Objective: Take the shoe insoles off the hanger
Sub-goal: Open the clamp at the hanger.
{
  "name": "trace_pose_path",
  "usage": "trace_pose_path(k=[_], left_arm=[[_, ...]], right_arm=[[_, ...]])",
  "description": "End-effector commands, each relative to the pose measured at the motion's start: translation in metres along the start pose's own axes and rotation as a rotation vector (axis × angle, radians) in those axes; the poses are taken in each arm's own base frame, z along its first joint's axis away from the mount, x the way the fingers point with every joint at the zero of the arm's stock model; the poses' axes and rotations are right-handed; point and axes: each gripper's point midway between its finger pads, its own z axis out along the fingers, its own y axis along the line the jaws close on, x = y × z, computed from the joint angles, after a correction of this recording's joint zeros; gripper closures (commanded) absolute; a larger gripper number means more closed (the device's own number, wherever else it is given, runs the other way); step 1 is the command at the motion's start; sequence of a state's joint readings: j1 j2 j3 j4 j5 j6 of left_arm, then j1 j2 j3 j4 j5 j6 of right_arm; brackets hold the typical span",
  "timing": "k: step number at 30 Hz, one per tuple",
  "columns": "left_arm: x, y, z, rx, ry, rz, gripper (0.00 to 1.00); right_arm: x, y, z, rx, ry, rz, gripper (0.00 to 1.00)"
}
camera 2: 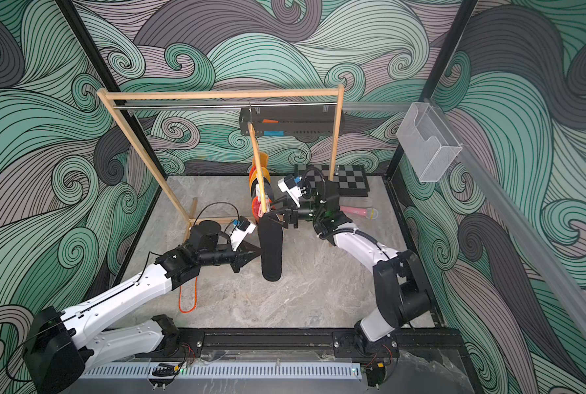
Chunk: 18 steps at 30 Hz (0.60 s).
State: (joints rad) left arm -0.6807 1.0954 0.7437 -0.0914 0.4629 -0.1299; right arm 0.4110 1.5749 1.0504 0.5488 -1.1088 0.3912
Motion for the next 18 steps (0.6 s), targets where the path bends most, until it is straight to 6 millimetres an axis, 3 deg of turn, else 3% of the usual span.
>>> trace_pose_path(k=[1,13,18], left_arm=[[-0.008,-0.004,-0.004,0.017,-0.011,0.022,1.00],[-0.008,-0.004,-0.004,0.011,-0.007,0.027,1.00],[-0.006,-0.004,-0.003,0.013,-0.002,0.024,1.00]], right_arm=[[-0.015,0.003,0.006,-0.018,-0.010,-0.031,0.48],[-0.036,0.000,0.011,0.005,-0.027,-0.053,0.58],[-0.037,-0.001,0.012,0.005,-0.025,-0.051,0.69]])
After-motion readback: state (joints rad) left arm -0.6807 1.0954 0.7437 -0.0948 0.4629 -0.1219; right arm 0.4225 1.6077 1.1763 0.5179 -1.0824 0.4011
